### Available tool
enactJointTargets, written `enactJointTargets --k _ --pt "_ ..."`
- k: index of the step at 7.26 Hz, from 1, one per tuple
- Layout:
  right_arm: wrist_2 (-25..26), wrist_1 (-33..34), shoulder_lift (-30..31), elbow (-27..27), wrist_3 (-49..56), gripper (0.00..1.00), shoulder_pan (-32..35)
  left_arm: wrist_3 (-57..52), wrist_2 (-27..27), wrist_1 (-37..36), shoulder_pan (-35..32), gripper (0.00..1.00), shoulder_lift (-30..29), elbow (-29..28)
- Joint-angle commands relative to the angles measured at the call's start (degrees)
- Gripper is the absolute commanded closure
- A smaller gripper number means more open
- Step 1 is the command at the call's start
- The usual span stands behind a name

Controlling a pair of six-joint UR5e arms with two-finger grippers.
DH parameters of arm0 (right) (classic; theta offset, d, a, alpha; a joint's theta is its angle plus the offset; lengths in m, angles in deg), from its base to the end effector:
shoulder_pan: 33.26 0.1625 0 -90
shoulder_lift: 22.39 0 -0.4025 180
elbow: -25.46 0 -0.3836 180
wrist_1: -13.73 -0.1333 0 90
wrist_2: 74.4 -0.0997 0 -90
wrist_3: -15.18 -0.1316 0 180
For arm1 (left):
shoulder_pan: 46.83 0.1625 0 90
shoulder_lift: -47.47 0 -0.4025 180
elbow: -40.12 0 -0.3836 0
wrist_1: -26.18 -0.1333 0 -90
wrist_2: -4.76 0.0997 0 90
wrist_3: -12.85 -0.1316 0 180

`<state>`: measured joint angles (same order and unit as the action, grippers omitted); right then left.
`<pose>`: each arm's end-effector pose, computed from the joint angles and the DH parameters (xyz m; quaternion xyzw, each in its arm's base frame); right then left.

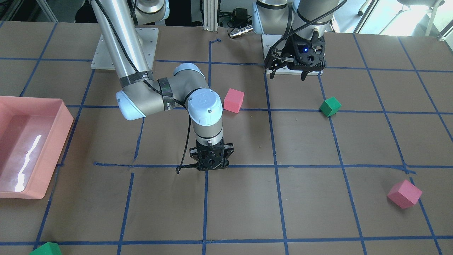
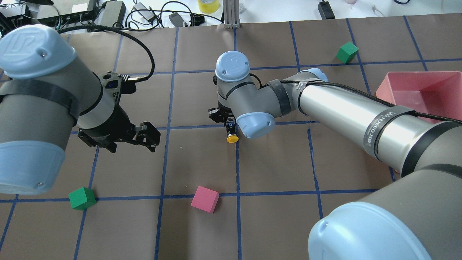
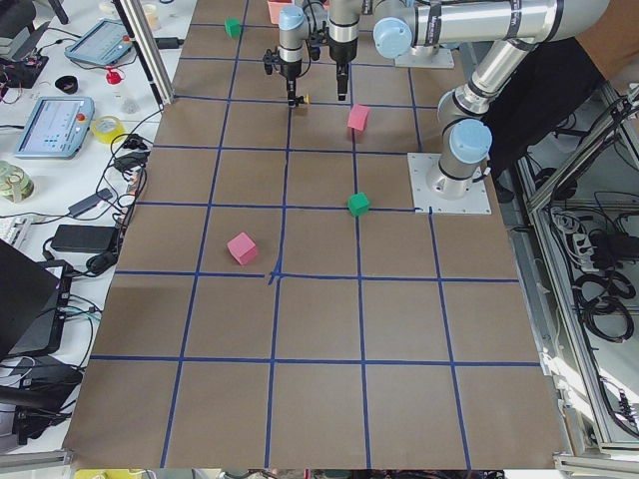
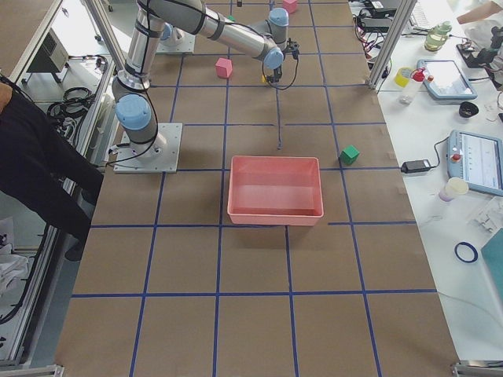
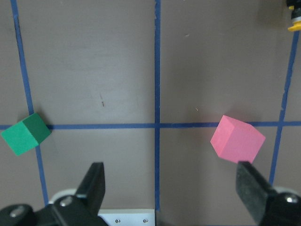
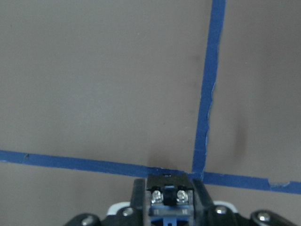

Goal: Align button upright
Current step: 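Set the button down and open the right gripper while the left arm approaches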

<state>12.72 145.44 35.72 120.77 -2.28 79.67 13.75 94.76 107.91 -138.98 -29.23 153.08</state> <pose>0.3735 -0.5238 0.1491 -0.0487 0.9977 -0.0282 0.0371 -0.1475 -0.3768 0.3559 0.0109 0.9999 0.0121 0.0003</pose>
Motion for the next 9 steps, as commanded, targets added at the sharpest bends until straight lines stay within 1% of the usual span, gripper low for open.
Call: enactJointTargets --k 1,3,4,5,6,7,9 --pt "-0.02 0.04 0.33 0.84 -0.03 0.31 0.00 -0.28 -0.10 -3.07 -1.01 0.00 1.37 3.48" --pt "0.24 -0.04 1.90 0.76 0.32 0.05 -0.09 -0.29 -0.01 -3.15 -1.62 0.00 3.40 5.06" --pt "0.42 -0.48 3.74 0.24 0.67 0.00 -0.09 0.06 -0.01 -5.76 -1.80 0.00 4.01 7.25" --pt "0.42 -1.61 6.02 -0.03 1.37 0.00 -0.78 0.07 -0.09 -9.88 -1.89 0.00 4.28 10.23" --pt "0.60 -4.32 7.96 -0.64 2.42 0.00 -2.09 0.07 -0.10 -11.92 -2.50 0.00 4.02 11.39" --pt "0.42 -9.31 10.16 -1.78 4.26 0.00 -4.98 0.07 -0.01 -13.42 -4.16 0.00 3.32 11.49" --pt "0.51 -24.31 18.05 -5.20 12.40 0.00 -12.09 0.94 -0.09 -20.78 -7.68 0.00 1.66 12.79"
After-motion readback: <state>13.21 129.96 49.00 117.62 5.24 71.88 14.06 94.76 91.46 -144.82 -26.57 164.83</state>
